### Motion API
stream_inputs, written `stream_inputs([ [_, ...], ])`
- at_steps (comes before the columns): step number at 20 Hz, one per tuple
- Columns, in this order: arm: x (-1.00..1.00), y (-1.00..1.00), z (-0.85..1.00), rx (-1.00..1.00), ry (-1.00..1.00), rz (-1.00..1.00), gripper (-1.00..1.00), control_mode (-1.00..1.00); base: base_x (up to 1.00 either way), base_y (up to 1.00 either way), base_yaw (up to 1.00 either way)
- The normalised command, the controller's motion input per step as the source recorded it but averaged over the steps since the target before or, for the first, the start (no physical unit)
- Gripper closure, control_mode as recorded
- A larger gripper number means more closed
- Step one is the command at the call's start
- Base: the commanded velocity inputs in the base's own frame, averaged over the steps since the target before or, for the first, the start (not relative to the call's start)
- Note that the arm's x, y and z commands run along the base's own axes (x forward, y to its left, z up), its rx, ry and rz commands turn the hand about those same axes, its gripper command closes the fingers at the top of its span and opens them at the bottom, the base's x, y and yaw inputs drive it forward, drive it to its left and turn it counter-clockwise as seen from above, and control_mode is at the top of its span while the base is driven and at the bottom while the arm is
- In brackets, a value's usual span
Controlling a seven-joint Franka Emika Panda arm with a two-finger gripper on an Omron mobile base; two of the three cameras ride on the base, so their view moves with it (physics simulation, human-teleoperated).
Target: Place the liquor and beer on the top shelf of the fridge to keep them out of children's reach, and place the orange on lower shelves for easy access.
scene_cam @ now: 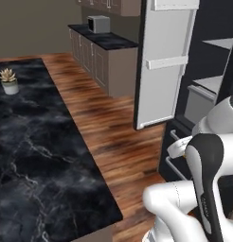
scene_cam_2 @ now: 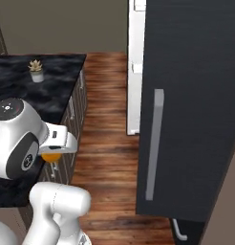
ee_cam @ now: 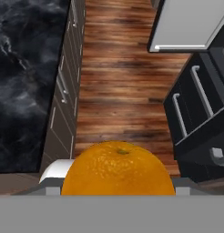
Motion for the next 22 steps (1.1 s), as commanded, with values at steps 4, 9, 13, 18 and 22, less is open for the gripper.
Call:
stream_inputs([
  [4,0.00,0.00,0.00,0.00,0.00,0.00,1.00,1.00,0.65,-0.25,0.06],
  [9,0.00,0.00,0.00,0.00,0.00,0.00,1.00,1.00,0.46,-0.43,0.08],
  [13,0.00,0.00,0.00,0.00,0.00,0.00,1.00,1.00,0.43,-0.19,0.08],
  [18,0.00,0.00,0.00,0.00,0.00,0.00,1.00,1.00,0.54,0.04,0.01],
  [22,0.00,0.00,0.00,0.00,0.00,0.00,1.00,1.00,0.73,0.03,0.00],
])
